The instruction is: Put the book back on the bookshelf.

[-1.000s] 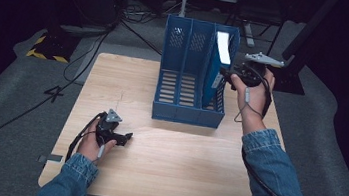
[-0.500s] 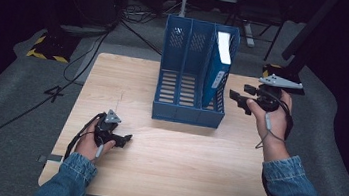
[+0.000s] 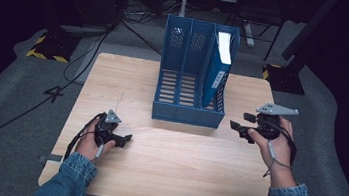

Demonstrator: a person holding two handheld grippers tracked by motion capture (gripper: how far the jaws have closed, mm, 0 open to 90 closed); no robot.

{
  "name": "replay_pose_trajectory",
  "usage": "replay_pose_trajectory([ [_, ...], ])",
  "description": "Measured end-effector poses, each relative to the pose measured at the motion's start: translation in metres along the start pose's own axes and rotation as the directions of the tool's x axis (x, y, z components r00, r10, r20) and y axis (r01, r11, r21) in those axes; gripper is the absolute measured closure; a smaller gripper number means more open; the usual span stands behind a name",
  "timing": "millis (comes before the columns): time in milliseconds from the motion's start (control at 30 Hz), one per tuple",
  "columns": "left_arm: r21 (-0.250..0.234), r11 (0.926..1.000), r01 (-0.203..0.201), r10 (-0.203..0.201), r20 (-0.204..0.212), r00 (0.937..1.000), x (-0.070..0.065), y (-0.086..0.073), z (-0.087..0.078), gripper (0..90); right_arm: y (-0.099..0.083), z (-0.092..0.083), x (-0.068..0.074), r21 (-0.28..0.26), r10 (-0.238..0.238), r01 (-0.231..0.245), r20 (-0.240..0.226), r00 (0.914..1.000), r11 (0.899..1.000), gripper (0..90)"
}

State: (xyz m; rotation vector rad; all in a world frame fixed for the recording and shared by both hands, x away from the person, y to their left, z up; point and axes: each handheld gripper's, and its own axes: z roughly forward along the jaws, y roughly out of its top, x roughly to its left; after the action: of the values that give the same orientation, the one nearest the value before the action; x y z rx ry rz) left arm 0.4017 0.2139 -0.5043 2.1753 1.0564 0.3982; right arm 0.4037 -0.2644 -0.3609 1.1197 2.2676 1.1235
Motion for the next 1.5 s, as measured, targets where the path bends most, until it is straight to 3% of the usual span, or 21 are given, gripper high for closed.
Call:
replay_pose_trajectory([
  [367,0.001,1.0000,0.005,-0.005,0.001,1.0000,0.000,0.001,0.001,14.1,-0.060,0.035,0.003,0.128,0.018,-0.018,-0.003,0.9998,0.992,36.0],
  [467,0.004,1.0000,0.005,-0.005,0.002,1.0000,0.000,0.001,0.001,14.1,-0.073,0.045,0.003,0.187,0.021,-0.016,-0.025,0.9995,0.982,35.7],
  [667,0.003,1.0000,0.005,-0.005,0.001,1.0000,0.000,0.001,0.001,14.1,-0.092,0.059,0.002,0.231,0.031,-0.026,-0.015,0.9994,0.973,34.7],
  [867,0.000,1.0000,0.003,-0.003,-0.002,1.0000,0.000,0.001,0.002,13.8,-0.101,0.066,0.006,0.210,0.016,-0.011,-0.022,0.9996,0.978,32.6],
  [1067,0.001,1.0000,0.000,0.000,-0.003,1.0000,0.000,0.002,0.002,13.8,-0.110,0.074,0.010,0.197,-0.039,0.040,-0.009,0.9992,0.980,26.3],
  [1267,0.001,1.0000,0.000,0.000,-0.003,1.0000,0.000,0.002,0.002,13.8,-0.118,0.084,0.012,0.093,-0.027,0.027,0.004,0.9996,0.995,11.0],
  [1500,0.002,1.0000,0.000,0.000,-0.004,1.0000,0.000,0.002,0.002,13.8,-0.118,0.085,0.011,0.095,-0.032,0.032,-0.005,0.9995,0.995,10.3],
])
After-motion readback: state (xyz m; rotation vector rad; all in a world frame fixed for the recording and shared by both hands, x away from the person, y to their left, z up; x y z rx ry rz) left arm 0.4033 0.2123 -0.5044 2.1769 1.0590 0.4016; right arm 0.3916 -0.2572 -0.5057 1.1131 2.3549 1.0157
